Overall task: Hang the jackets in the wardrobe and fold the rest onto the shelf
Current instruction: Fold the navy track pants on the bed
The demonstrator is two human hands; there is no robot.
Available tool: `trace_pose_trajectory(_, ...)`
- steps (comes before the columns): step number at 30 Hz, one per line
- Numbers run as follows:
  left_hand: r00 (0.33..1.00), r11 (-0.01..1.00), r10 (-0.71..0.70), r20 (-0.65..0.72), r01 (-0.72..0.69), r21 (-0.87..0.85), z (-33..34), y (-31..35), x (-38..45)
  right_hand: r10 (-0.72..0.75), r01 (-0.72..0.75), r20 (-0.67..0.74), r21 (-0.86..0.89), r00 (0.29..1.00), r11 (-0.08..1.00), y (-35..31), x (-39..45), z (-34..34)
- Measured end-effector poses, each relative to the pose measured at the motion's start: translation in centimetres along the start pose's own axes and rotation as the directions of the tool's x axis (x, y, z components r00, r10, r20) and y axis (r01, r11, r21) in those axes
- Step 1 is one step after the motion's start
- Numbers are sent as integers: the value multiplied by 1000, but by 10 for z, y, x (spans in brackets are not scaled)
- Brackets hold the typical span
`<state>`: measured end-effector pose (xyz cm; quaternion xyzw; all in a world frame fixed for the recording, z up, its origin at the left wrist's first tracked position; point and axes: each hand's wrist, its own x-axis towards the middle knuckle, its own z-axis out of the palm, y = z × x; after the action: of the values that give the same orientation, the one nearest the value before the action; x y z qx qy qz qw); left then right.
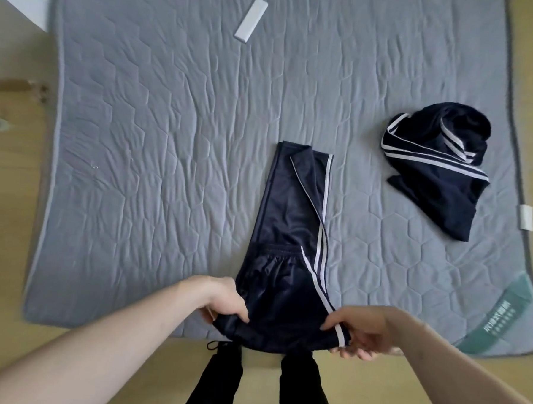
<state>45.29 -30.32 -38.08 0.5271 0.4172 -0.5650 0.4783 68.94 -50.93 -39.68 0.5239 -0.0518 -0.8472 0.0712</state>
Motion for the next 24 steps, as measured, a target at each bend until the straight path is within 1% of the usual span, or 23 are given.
trace_pose_trajectory(2, 986, 984, 83, -144, -104, -144, -21, 8, -13, -74, 87, -76, 177, 994, 980, -13, -20, -8)
trace_pose_trajectory(3, 960, 959, 128, -248, -184, -217, -35, 13, -16, -110, 141, -127, 267, 986, 953, -22, -29, -15)
trace_pose_trajectory(5, 889, 857, 174, -423, -348, -379, -65, 28, -19, -161, 243, -227, 405, 961, 881, -46, -46, -29)
trace_pose_trajectory(6, 869, 788, 151, -472, -394, -473, -80, 37, -18, -183, 299, -282, 454, 942, 840, -60, -53, -37)
trace_pose_trajectory(7, 864, 707, 120, -488, -420, -570, -96, 47, -17, -206, 363, -345, 491, 916, 792, -75, -58, -44)
trace_pose_trajectory(9, 850, 560, 121, -513, -485, -672, -122, 65, -11, -274, 513, -460, 547, 845, 662, -106, -64, -58)
trace_pose_trajectory(11, 791, 463, 156, -592, -588, -664, -142, 80, 3, -357, 665, -565, 567, 743, 486, -137, -63, -72)
trace_pose_trajectory(12, 747, 446, 159, -646, -638, -628, -148, 86, 13, -378, 725, -621, 544, 686, 422, -150, -60, -77)
trace_pose_trajectory(13, 702, 459, 142, -697, -671, -582, -151, 90, 27, -381, 771, -676, 488, 630, 410, -160, -54, -81)
trace_pose_trajectory(14, 665, 489, 106, -739, -682, -544, -153, 93, 43, -372, 800, -728, 405, 575, 443, -169, -41, -87)
trace_pose_trajectory(15, 644, 539, 71, -762, -667, -514, -151, 94, 57, -347, 797, -774, 312, 529, 518, -173, -26, -89)
trace_pose_trajectory(16, 646, 595, 45, -762, -630, -499, -146, 95, 72, -317, 759, -812, 220, 491, 613, -173, -7, -89)
trace_pose_trajectory(17, 669, 643, 28, -743, -581, -499, -139, 94, 89, -282, 698, -840, 151, 464, 700, -170, 14, -86)
trace_pose_trajectory(18, 700, 675, 15, -714, -534, -509, -130, 91, 106, -236, 645, -862, 129, 449, 753, -164, 36, -81)
trace_pose_trajectory(19, 735, 687, 6, -678, -496, -531, -121, 87, 122, -173, 620, -882, 156, 438, 769, -156, 56, -75)
trace_pose_trajectory(21, 801, 685, -9, -599, -431, -587, -104, 79, 149, 19, 617, -910, 297, 415, 729, -139, 92, -59)
trace_pose_trajectory(22, 825, 687, -12, -565, -404, -604, -96, 77, 159, 139, 609, -887, 408, 439, 680, -130, 108, -50)
trace_pose_trajectory(23, 838, 689, -10, -546, -390, -611, -90, 76, 168, 218, 597, -831, 526, 512, 606, -123, 121, -41)
trace_pose_trajectory(24, 839, 681, -1, -544, -398, -615, -84, 76, 176, 215, 591, -761, 620, 612, 516, -118, 132, -34)
